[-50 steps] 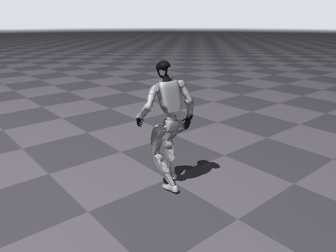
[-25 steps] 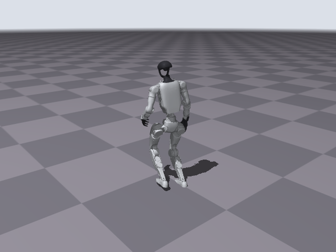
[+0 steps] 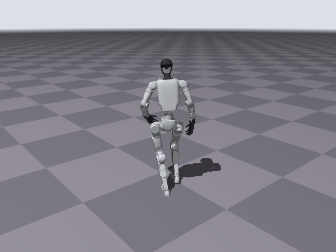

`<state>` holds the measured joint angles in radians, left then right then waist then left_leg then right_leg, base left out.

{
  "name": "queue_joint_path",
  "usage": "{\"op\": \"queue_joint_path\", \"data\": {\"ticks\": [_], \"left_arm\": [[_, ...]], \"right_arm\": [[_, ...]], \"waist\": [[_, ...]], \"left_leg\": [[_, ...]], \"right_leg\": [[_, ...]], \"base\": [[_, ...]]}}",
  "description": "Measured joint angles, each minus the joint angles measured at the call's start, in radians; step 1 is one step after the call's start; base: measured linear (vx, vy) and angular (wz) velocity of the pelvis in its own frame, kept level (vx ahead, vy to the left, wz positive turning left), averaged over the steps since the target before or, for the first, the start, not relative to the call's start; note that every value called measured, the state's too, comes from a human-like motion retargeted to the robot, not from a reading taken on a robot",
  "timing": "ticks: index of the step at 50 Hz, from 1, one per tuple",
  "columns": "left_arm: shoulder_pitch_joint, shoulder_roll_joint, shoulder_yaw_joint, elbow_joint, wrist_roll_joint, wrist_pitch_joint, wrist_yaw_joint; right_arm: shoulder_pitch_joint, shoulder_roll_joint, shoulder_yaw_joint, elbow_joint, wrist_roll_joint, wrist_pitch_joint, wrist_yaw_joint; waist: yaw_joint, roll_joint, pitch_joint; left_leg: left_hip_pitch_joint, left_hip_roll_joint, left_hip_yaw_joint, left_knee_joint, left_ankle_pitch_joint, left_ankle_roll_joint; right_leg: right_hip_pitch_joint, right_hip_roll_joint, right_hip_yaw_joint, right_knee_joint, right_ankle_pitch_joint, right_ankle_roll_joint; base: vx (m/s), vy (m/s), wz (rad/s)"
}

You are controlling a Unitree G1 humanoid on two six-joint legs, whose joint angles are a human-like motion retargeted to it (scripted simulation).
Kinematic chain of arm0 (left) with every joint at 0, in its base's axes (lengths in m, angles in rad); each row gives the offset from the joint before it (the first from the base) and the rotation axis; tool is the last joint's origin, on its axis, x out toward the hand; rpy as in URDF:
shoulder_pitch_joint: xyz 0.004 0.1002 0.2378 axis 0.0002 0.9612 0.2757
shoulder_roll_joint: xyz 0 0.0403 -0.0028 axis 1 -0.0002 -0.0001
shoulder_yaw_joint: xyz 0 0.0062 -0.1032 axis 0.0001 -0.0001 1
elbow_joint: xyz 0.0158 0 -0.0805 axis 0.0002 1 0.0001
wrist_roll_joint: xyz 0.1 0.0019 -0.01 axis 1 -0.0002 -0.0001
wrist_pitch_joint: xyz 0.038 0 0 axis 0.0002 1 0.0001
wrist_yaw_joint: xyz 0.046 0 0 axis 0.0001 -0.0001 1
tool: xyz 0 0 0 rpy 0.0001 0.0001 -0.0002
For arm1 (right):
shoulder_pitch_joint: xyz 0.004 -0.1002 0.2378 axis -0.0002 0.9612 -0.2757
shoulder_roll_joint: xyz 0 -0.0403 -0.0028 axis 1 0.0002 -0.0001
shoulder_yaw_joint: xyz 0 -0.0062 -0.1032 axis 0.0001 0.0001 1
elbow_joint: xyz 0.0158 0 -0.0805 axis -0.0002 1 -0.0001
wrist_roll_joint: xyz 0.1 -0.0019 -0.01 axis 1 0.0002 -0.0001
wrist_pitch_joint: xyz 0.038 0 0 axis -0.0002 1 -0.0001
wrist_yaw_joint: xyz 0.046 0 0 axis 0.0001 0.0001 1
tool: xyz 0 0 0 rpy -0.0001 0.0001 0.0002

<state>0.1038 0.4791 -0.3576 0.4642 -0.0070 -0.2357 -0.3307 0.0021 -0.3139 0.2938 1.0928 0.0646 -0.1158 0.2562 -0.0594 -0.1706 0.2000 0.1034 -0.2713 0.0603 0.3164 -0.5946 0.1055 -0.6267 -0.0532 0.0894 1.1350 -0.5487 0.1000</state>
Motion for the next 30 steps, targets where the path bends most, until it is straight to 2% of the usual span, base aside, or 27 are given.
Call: {"op": "queue_joint_path", "data": {"ticks": [6,9,13,16,18,22,25,27,30], "left_arm": [[0.011,0.019,0.021,-0.099,0.017,-0.033,0.018],[0.043,0.034,0.056,-0.174,-0.020,-0.041,0.020],[0.133,0.051,0.109,-0.279,-0.112,-0.037,-0.003],[0.203,0.057,0.147,-0.332,-0.166,-0.021,-0.038],[0.241,0.053,0.177,-0.359,-0.192,-0.003,-0.057],[0.306,0.037,0.288,-0.412,-0.244,0.049,-0.084],[0.357,0.011,0.406,-0.468,-0.290,0.085,-0.106],[0.400,-0.003,0.470,-0.529,-0.315,0.090,-0.090],[0.453,-0.030,0.499,-0.585,-0.351,0.074,-0.063]], "right_arm": [[0.035,0.001,-0.049,-0.010,0.026,-0.012,-0.025],[0.055,0.014,-0.079,-0.022,0.054,-0.008,-0.040],[0.123,0.036,-0.091,-0.056,0.091,-0.004,-0.054],[0.177,0.054,-0.080,-0.083,0.097,-0.003,-0.064],[0.201,0.059,-0.070,-0.105,0.082,0.000,-0.064],[0.186,0.033,-0.049,-0.147,0.003,0.017,-0.038],[0.159,-0.013,-0.051,-0.244,-0.038,0.013,-0.010],[0.196,-0.040,-0.071,-0.421,-0.014,0.004,-0.003],[0.284,-0.074,-0.086,-0.695,0.041,-0.025,0.000]], "waist": [[-0.014,-0.005,0.026],[-0.007,0.016,0.031],[0.020,0.055,0.007],[0.064,0.090,-0.021],[0.109,0.102,-0.032],[0.223,0.105,-0.018],[0.296,0.077,0.005],[0.331,0.028,-0.002],[0.374,-0.032,-0.030]], "left_leg": [[0.032,-0.001,-0.007,0.015,-0.051,-0.002],[0.047,0.030,-0.019,0.060,-0.049,-0.014],[-0.004,0.097,-0.036,0.265,0.051,-0.070],[-0.134,0.181,-0.027,0.594,0.132,-0.086],[-0.235,0.241,-0.006,0.835,0.153,-0.055],[-0.467,0.350,0.024,1.238,0.064,0.060],[-0.649,0.344,0.038,1.338,-0.020,0.106],[-0.725,0.299,0.072,1.243,-0.044,0.114],[-0.737,0.220,0.114,0.958,-0.025,0.093]], "right_leg": [[-0.086,0.005,-0.035,0.012,-0.007,0.004],[-0.068,0.017,-0.060,0.002,0.016,0.006],[0.020,0.067,-0.080,-0.069,0.082,0.017],[0.104,0.129,-0.086,-0.150,0.108,0.009],[0.163,0.158,-0.084,-0.185,0.067,-0.019],[0.275,0.185,-0.077,-0.192,-0.149,-0.118],[0.340,0.171,-0.048,-0.164,-0.267,-0.162],[0.390,0.120,-0.037,-0.202,-0.233,-0.138],[0.469,0.052,-0.006,-0.280,-0.007,-0.036]], "base": [[0.30,-0.05,-0.09],[0.44,-0.07,-0.11],[0.50,-0.11,-0.20],[0.53,-0.12,-0.26],[0.58,-0.11,-0.36],[0.65,-0.10,-0.46],[0.73,-0.04,-0.34],[0.80,0.02,-0.19],[0.84,0.09,-0.29]]}}
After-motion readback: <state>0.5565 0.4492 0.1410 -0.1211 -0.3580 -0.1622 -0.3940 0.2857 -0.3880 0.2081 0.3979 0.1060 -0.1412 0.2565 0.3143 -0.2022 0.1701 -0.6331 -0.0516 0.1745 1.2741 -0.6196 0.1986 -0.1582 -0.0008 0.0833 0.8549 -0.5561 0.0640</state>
